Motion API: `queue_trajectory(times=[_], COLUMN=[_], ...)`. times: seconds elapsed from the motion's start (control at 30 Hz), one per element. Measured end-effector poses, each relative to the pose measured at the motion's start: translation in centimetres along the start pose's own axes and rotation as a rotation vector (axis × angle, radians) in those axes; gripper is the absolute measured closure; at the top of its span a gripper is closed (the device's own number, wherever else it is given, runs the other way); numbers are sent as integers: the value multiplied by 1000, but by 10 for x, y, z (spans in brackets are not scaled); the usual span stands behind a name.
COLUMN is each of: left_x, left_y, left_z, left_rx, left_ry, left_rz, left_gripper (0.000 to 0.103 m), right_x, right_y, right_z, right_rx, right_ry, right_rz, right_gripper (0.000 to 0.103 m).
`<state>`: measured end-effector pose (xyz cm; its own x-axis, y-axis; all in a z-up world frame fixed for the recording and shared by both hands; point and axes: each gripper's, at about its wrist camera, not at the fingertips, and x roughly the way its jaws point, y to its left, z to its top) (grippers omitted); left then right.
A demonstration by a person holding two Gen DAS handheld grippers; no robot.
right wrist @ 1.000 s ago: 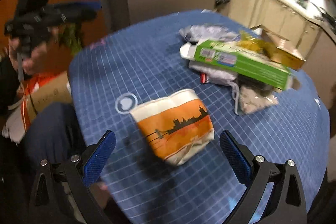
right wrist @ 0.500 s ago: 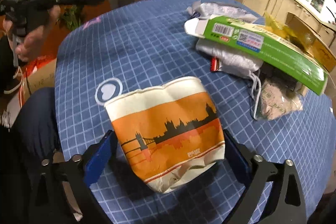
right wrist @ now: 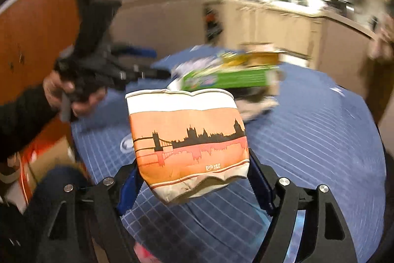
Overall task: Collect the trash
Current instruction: 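Grasp the orange paper cup with the right gripper while the left grasps the green box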
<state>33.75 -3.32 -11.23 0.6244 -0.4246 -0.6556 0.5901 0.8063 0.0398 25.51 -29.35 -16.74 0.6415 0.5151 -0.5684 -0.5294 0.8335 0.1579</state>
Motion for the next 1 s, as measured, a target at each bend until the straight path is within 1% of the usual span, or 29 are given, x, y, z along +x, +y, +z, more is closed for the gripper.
queue_trajectory(times=[0.03,0.1,0.17,0.27,0.33,0.4,0.43,0.5,0.63,0.7,0.8,1.0], left_x=[6,18,29,48,60,72,75,81,79,75,63,26], left_y=[-3,-9,-14,-18,-19,-17,-15,-13,-9,-10,-12,-17], left_z=[7,19,29,41,44,47,47,46,41,39,33,19], left_rx=[18,55,88,132,149,149,143,124,92,87,62,-18], left_ry=[1,4,9,29,56,84,93,110,107,97,76,-4], left_rz=[-45,-95,-112,-119,-118,-117,-115,-122,-109,-97,-61,34], left_gripper=[5,5,5,5,9,20,22,33,42,51,55,57], right_x=[-6,-19,-25,-28,-30,-36,-40,-41,-42,-43,-47,-48], right_y=[-4,-15,-18,-20,-22,-25,-22,-21,-19,-16,-13,3], right_z=[-3,-12,-17,-21,-19,-19,-23,-22,-24,-23,-20,-17], right_rx=[26,81,111,146,157,164,165,168,170,175,187,171], right_ry=[-16,-39,-48,-58,-70,-85,-92,-104,-120,-131,-153,-190], right_rz=[-7,-19,-30,-45,-49,-55,-59,-61,-80,-100,-147,-283], right_gripper=[26,26,26,26,26,26,26,26,26,26,26,26])
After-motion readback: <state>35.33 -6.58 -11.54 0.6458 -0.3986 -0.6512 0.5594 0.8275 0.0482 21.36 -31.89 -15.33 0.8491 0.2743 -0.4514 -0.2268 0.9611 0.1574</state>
